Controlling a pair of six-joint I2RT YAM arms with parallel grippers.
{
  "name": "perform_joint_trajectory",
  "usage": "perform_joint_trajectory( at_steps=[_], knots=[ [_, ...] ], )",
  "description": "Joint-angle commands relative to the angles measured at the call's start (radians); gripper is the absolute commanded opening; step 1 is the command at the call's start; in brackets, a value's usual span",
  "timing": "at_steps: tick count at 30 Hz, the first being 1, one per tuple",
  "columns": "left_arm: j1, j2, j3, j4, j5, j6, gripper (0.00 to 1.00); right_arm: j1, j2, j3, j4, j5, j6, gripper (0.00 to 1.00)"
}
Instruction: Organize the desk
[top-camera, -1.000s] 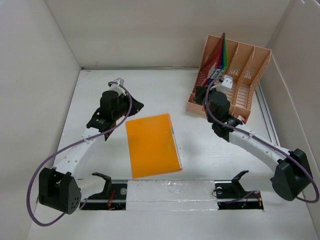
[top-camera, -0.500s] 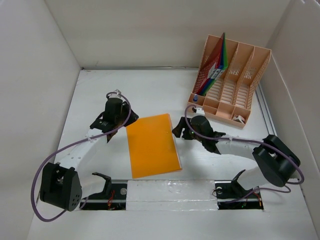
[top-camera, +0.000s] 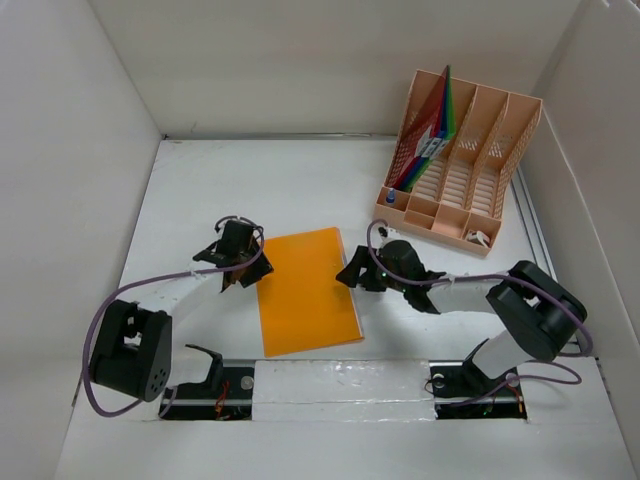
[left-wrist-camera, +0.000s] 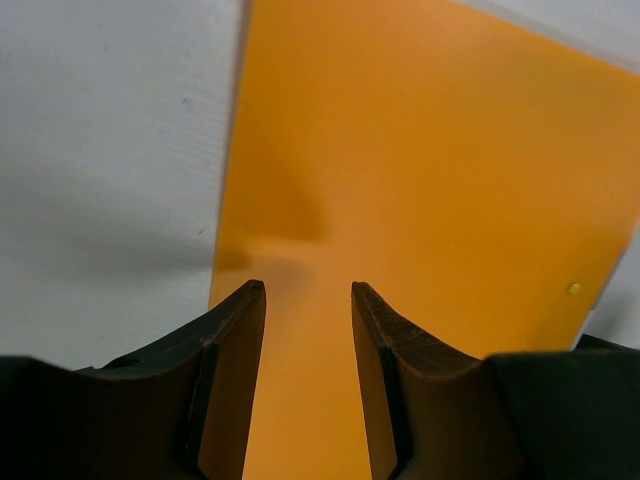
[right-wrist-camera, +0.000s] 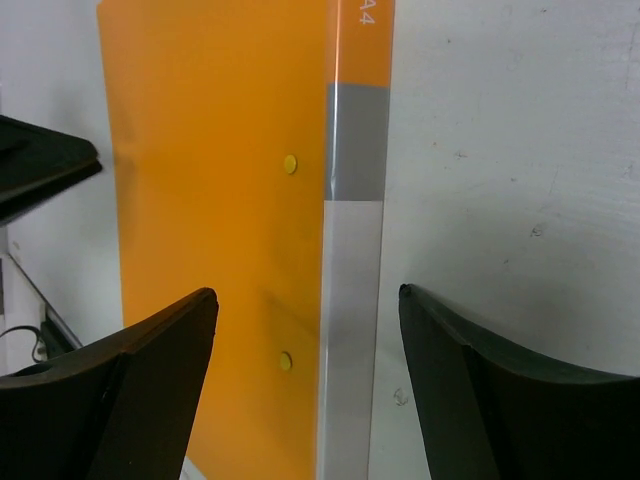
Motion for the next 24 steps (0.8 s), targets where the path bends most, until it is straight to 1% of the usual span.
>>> perform_joint_trajectory(
  at_steps=[1,10,14,17,20,22,24],
  knots=[
    [0.001,0.024,-0.029,0.042,0.019,-0.039,0.36,0.009,0.007,-0.035,0.096,-0.043,0.036,0.79],
    [0.001,0.067,-0.061,0.092,0.025,-0.030,0.35,0.047,0.028,-0.011,0.070,-0.032,0.030,0.80],
    [0.001,0.076,-0.070,0.115,0.037,-0.018,0.34,0.056,0.054,0.009,0.087,-0.070,0.042,0.81],
    [0.001,0.084,-0.062,0.121,0.034,-0.006,0.34,0.056,0.065,0.000,0.168,-0.127,0.071,0.81],
    [0.001,0.095,-0.058,0.135,0.062,-0.001,0.34,0.056,0.051,-0.028,0.275,-0.194,0.105,0.80],
    [0.001,0.099,-0.053,0.130,0.063,0.005,0.34,0.056,0.034,-0.048,0.355,-0.215,0.136,0.79],
    [0.001,0.095,-0.059,0.145,0.077,-0.001,0.34,0.056,0.025,-0.051,0.400,-0.232,0.148,0.79]
  ],
)
